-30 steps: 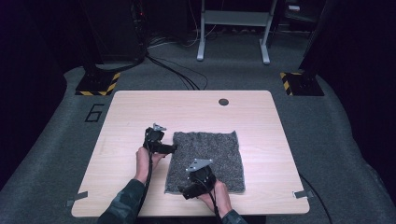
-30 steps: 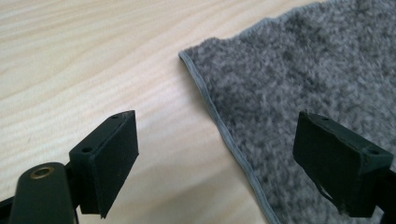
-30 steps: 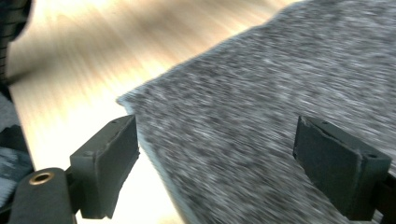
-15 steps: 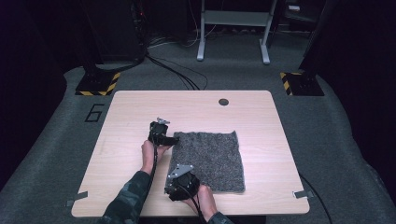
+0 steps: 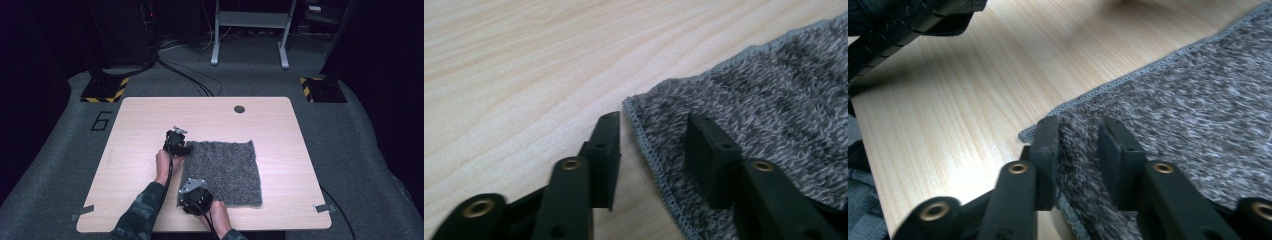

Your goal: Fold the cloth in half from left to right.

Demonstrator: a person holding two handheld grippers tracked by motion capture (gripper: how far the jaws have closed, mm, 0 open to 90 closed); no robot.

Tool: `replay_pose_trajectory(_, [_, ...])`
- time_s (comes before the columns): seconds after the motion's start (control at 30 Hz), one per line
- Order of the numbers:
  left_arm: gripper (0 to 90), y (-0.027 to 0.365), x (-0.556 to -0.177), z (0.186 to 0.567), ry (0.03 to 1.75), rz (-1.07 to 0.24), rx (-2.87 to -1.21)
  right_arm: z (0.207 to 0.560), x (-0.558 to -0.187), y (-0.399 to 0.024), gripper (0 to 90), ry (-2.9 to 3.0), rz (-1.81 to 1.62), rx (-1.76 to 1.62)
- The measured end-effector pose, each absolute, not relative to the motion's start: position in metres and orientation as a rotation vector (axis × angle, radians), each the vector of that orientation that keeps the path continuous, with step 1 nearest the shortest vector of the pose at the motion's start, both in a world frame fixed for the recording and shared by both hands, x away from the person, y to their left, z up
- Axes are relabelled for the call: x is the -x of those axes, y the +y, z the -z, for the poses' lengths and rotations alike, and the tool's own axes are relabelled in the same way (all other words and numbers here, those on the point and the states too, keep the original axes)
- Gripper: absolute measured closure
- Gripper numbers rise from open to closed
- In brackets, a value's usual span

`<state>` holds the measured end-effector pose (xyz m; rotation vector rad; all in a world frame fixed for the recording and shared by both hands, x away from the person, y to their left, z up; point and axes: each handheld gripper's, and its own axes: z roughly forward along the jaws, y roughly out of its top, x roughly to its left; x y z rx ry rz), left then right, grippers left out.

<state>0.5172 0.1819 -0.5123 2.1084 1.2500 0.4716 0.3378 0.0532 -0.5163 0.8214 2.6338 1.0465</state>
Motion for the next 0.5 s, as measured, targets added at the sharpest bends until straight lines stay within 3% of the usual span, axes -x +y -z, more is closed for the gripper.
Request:
replay_pose_trajectory(0.23, [82.6,0.176,-0.515,0.513,1.207,-0.475,-2.123,0.517,-0.339,0.048,86.2,2.630,-1.075,-0.852])
replay_pose_trajectory(0.5, [86.1,0.179,-0.514,0.511,1.213,-0.470,-2.093,0.516,-0.338,0.042,88.0,2.623,-1.120,-0.861])
